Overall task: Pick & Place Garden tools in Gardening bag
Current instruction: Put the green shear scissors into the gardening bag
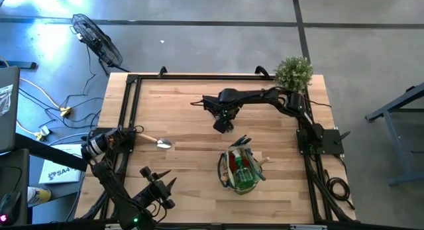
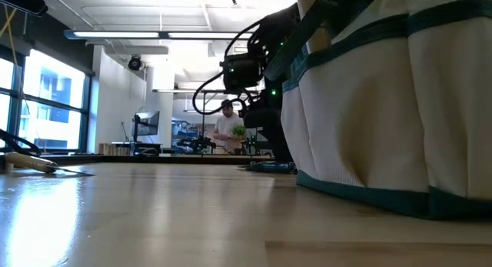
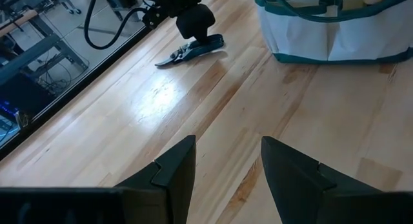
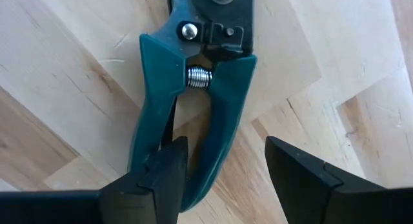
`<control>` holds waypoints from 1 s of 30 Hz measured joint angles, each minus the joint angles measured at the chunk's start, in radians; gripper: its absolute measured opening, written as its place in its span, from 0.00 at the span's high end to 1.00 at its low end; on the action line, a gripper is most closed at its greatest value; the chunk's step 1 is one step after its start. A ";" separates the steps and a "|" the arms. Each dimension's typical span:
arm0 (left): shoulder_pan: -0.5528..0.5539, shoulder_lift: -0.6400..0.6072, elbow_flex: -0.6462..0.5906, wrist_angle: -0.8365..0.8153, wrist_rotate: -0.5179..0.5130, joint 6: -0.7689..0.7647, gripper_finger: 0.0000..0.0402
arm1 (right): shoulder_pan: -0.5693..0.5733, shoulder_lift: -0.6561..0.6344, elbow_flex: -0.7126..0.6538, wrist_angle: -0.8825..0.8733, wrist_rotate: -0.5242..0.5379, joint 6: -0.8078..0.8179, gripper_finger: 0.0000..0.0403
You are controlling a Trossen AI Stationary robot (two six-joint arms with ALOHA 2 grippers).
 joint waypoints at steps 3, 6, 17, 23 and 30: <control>0.000 0.000 0.000 0.000 0.000 0.000 0.58 | 0.000 0.000 0.000 0.003 -0.007 0.000 0.51; 0.000 0.000 0.000 0.000 0.000 -0.001 0.58 | -0.002 0.000 0.000 0.007 -0.010 -0.003 0.51; -0.006 0.000 0.000 0.000 -0.007 -0.005 0.58 | -0.006 0.003 -0.086 0.101 -0.074 -0.045 0.51; -0.006 -0.005 -0.001 0.000 -0.009 -0.005 0.58 | -0.005 0.005 -0.090 0.108 -0.078 -0.046 0.57; -0.005 -0.012 -0.001 0.000 -0.012 -0.005 0.58 | -0.004 0.008 -0.091 0.108 -0.079 -0.072 0.88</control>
